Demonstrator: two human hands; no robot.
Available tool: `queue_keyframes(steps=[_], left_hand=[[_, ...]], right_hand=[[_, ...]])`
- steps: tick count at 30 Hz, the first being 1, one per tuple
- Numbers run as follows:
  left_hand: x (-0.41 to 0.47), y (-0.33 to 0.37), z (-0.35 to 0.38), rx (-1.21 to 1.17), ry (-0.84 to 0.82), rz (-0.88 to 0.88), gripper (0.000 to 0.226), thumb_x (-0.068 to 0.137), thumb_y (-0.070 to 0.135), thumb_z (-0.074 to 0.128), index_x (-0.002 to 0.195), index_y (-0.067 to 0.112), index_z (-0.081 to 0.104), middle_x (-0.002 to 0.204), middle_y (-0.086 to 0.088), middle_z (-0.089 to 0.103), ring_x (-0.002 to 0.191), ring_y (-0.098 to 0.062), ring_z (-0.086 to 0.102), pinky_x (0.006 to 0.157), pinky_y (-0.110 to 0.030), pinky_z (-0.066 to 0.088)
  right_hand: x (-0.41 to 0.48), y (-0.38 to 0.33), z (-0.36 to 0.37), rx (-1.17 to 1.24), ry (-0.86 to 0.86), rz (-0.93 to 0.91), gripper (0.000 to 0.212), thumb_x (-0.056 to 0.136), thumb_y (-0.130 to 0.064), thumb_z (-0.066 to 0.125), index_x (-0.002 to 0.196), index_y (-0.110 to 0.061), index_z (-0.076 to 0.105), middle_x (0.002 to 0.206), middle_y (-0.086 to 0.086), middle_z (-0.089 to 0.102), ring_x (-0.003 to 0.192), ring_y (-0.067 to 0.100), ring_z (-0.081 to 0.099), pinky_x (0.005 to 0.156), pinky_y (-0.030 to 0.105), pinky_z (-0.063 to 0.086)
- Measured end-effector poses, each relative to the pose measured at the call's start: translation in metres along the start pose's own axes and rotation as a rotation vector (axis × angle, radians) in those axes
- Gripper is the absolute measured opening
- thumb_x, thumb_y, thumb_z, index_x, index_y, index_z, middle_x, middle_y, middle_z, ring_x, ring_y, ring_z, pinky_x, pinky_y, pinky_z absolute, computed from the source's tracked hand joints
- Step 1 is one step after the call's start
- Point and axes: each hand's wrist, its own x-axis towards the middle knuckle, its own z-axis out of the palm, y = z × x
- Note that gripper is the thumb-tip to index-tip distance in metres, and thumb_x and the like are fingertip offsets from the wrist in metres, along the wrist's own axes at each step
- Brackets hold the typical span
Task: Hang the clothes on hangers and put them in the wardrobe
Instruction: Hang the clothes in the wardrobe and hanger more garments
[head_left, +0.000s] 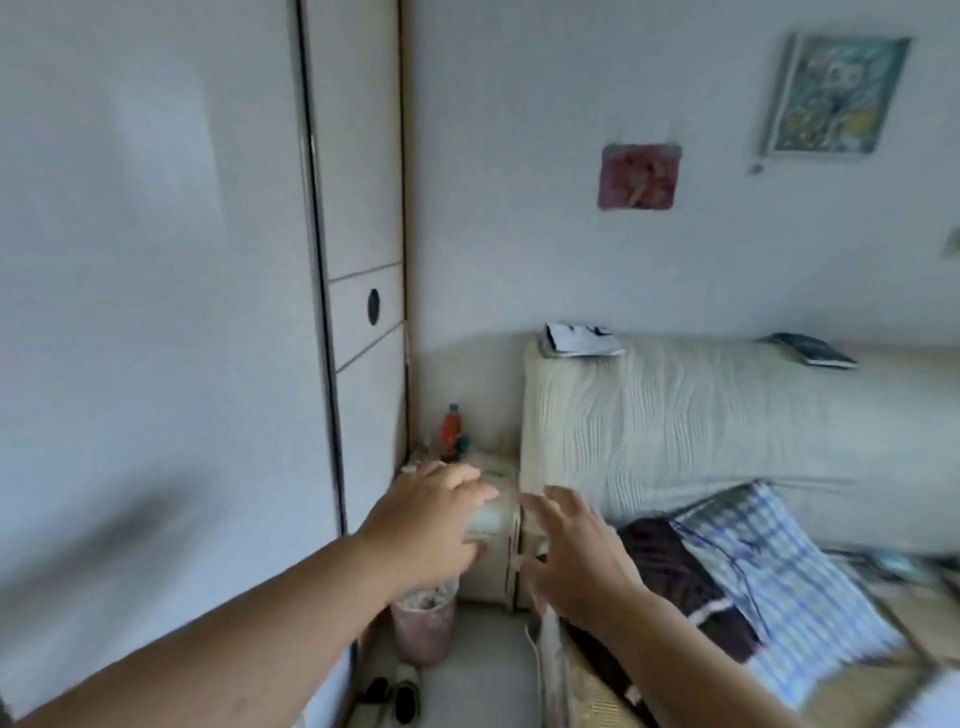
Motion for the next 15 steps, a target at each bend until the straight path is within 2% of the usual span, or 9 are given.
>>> queue_keyframes(steps=[3, 7, 10, 15], left_hand=[[0.026, 0.025, 0.077, -0.185, -0.142, -0.082, 0.062, 0.083, 0.043, 0.059, 0.140, 0.031, 0.038, 0.146, 0.005, 0.037, 0.133, -0.019, 0.033, 0.109, -0.035, 0.032], [0.048, 0.045, 0.160, -0.350, -0.282, -0.215, 0.060, 0.081, 0.043, 0.061, 0.137, 0.031, 0.044, 0.140, 0.003, 0.045, 0.128, -0.018, 0.043, 0.103, -0.030, 0.036], [0.075, 0.044, 0.198, -0.387, -0.326, -0.175, 0.059, 0.078, 0.039, 0.058, 0.135, 0.035, 0.045, 0.139, 0.007, 0.046, 0.126, -0.017, 0.045, 0.102, -0.033, 0.039], [0.152, 0.013, 0.247, -0.368, -0.364, -0.020, 0.060, 0.077, 0.046, 0.055, 0.135, 0.035, 0.046, 0.141, 0.009, 0.043, 0.128, -0.015, 0.043, 0.105, -0.033, 0.038]], right_hand=[[-0.018, 0.063, 0.014, -0.032, -0.082, 0.146, 0.062, 0.079, -0.043, 0.058, 0.136, -0.039, 0.035, 0.141, -0.001, 0.034, 0.129, 0.024, 0.037, 0.104, 0.041, 0.036], [-0.028, 0.130, 0.039, -0.033, -0.185, 0.358, 0.064, 0.080, -0.042, 0.059, 0.139, -0.037, 0.035, 0.150, 0.001, 0.024, 0.135, 0.024, 0.031, 0.109, 0.042, 0.031], [-0.023, 0.165, 0.063, -0.044, -0.229, 0.465, 0.065, 0.079, -0.040, 0.059, 0.139, -0.038, 0.035, 0.151, 0.002, 0.023, 0.135, 0.025, 0.030, 0.108, 0.043, 0.031], [0.022, 0.209, 0.101, -0.023, -0.218, 0.618, 0.065, 0.079, -0.039, 0.059, 0.139, -0.038, 0.036, 0.151, 0.001, 0.024, 0.136, 0.024, 0.031, 0.108, 0.043, 0.032]])
